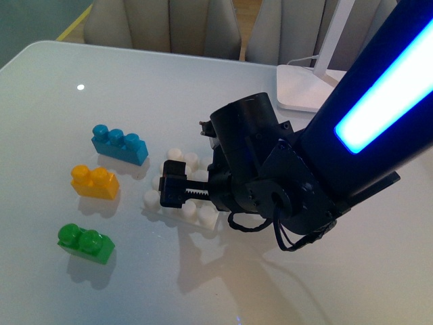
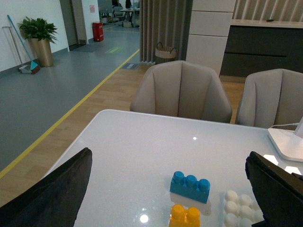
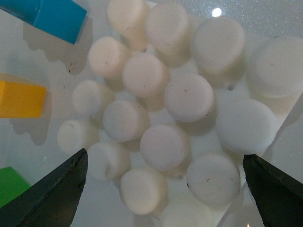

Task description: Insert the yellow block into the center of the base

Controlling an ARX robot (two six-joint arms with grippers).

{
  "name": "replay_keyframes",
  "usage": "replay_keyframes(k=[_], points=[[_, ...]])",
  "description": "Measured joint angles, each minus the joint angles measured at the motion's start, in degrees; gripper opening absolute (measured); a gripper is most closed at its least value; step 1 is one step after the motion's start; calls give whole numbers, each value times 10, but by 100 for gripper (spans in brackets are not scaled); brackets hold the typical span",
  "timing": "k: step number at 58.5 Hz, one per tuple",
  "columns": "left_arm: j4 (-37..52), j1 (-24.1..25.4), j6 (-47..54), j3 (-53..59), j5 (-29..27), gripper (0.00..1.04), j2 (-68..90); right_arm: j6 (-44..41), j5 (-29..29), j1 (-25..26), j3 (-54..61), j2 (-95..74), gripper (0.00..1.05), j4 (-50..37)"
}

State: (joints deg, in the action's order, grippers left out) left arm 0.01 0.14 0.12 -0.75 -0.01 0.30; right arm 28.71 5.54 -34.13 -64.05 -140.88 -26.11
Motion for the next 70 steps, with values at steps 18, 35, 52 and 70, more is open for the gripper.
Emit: replay_keyframes(k=[18,35,52,70], points=[[0,0,0,0,0,97,0,-24,-50,44,66,37,96,-36],[0,0,0,0,0,97,0,-49,-40,99,140,147,96,-98],[0,0,0,0,0,97,0,-137,-26,154,295,349,96,-155],[0,0,0,0,0,97,0,-127,-61,182,449,623,96,-172]])
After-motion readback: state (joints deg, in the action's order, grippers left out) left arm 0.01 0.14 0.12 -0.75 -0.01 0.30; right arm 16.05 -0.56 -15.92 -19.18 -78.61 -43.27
